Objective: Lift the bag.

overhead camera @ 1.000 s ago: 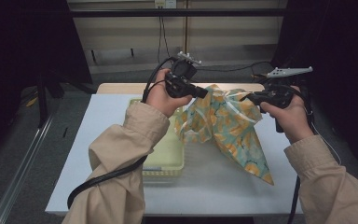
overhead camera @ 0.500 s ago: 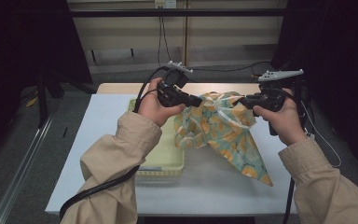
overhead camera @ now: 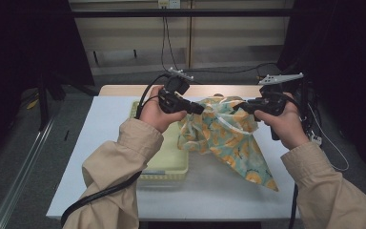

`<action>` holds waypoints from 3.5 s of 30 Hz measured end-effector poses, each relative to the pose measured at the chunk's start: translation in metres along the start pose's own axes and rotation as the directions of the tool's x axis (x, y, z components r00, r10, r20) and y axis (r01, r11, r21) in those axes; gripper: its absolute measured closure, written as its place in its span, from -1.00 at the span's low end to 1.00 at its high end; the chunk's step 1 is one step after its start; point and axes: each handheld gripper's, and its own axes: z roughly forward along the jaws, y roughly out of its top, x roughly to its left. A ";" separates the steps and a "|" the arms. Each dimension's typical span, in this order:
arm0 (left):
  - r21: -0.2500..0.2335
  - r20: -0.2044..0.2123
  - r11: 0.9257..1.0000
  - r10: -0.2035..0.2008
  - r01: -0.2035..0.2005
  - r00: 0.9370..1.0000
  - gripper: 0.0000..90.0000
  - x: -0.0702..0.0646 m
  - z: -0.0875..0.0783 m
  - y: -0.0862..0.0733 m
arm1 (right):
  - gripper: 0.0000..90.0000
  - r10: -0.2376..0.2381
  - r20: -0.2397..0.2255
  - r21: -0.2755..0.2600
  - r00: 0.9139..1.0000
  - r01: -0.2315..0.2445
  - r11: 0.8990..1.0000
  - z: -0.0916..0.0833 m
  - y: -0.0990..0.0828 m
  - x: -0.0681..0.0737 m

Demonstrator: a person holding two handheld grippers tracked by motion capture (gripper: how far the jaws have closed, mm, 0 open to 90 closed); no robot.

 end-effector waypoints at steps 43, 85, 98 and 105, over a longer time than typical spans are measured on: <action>0.048 -0.017 0.994 -0.098 0.099 0.995 -0.65 0.020 -0.007 -0.026 | -0.41 0.050 0.047 0.022 0.998 -0.052 0.998 -0.004 -0.004 0.001; 0.052 -0.005 0.997 -0.054 0.054 0.999 -0.83 0.040 -0.057 -0.098 | -0.54 0.032 0.012 0.011 0.999 -0.033 0.999 -0.045 -0.048 -0.004; 0.045 -0.040 0.996 -0.072 0.074 0.997 -0.83 0.047 -0.062 -0.124 | -0.54 0.005 0.003 0.037 1.000 -0.005 0.999 -0.043 -0.072 0.002; 0.056 -0.074 0.995 -0.084 0.088 0.994 -0.83 0.050 -0.069 -0.136 | -0.55 -0.011 -0.005 0.070 1.000 0.012 0.998 -0.039 -0.090 0.005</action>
